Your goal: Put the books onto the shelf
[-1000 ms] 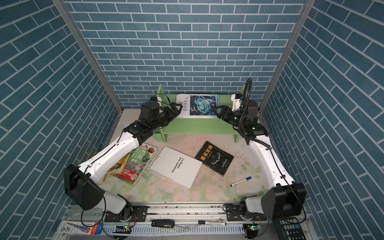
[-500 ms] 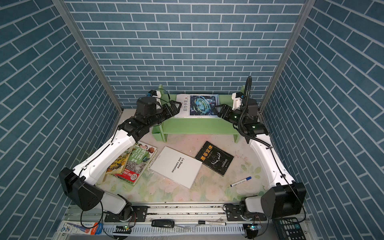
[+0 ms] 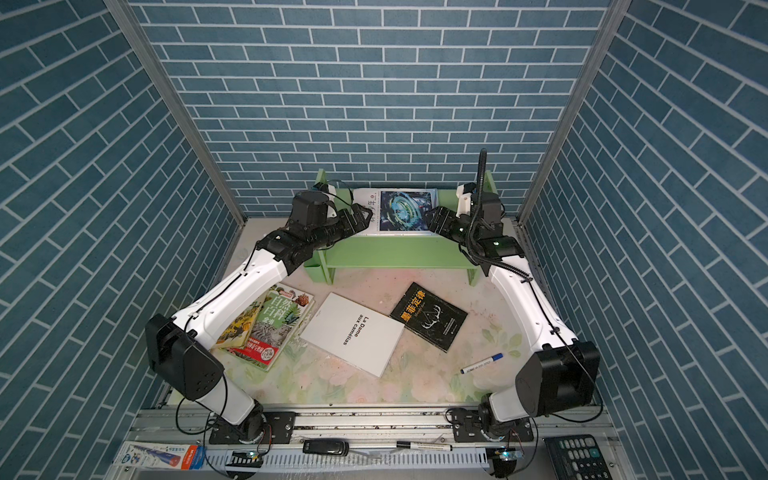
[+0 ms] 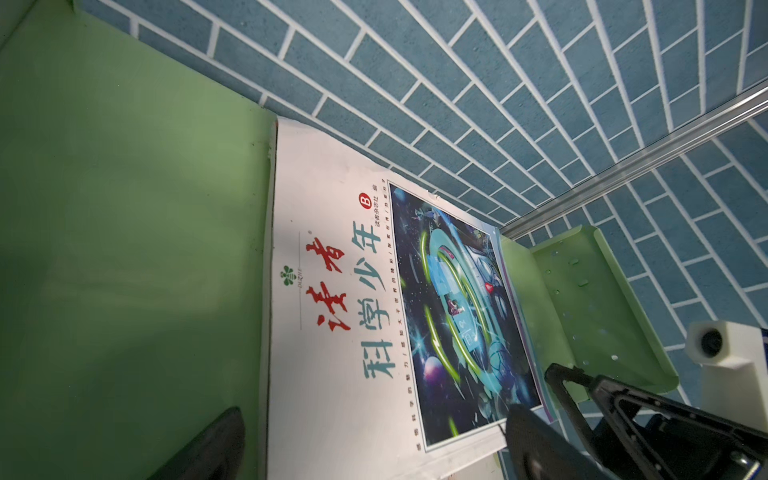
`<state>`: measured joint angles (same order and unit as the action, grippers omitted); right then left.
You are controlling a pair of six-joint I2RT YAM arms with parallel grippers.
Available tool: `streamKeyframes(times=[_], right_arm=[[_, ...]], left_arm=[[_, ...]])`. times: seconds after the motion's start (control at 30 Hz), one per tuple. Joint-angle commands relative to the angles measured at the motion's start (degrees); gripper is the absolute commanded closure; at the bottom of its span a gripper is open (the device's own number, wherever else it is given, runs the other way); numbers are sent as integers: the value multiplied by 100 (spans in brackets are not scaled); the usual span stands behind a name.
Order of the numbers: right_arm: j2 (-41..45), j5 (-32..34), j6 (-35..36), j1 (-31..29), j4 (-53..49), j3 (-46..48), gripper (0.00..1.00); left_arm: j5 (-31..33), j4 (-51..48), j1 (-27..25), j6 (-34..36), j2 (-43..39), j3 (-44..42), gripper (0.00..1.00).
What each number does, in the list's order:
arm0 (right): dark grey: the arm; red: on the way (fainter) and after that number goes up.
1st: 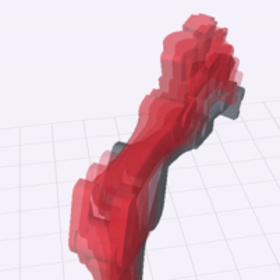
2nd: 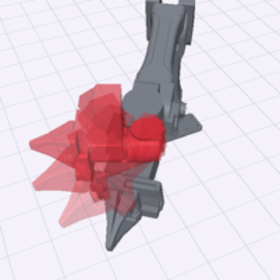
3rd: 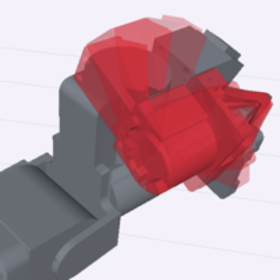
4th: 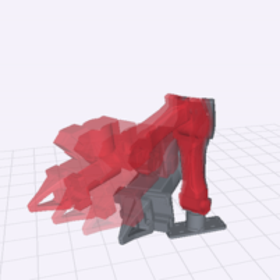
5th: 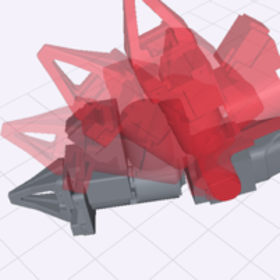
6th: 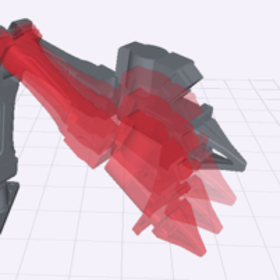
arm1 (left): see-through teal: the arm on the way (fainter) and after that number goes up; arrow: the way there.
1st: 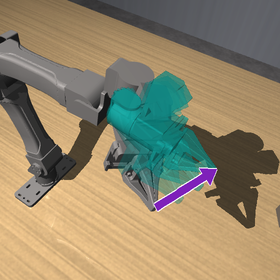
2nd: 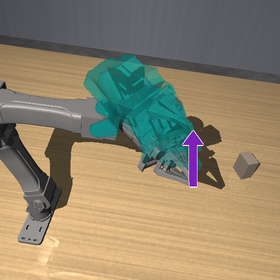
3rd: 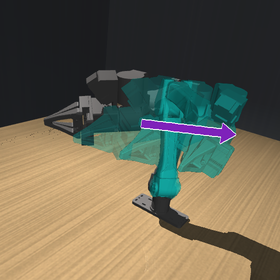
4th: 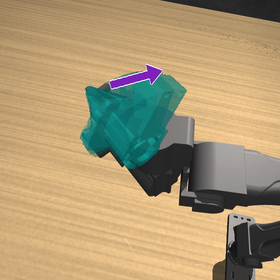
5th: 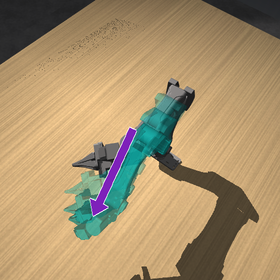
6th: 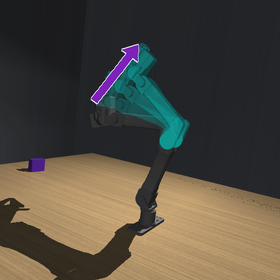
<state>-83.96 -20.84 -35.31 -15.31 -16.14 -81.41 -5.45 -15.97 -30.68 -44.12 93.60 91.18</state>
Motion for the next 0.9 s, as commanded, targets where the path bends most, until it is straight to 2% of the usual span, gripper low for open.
streamKeyframes(times=[0.0,0.63,0.87], right_arm=[[-83,168,270,-81,-239,-183,24],[325,304,226,-367,-297,193,25],[429,789,492,-366,-646,67,25]], left_arm=[[-137,-7,16,2,128,154,0],[-358,206,18,-10,79,5,0],[-332,190,13,16,-49,-60,0]])
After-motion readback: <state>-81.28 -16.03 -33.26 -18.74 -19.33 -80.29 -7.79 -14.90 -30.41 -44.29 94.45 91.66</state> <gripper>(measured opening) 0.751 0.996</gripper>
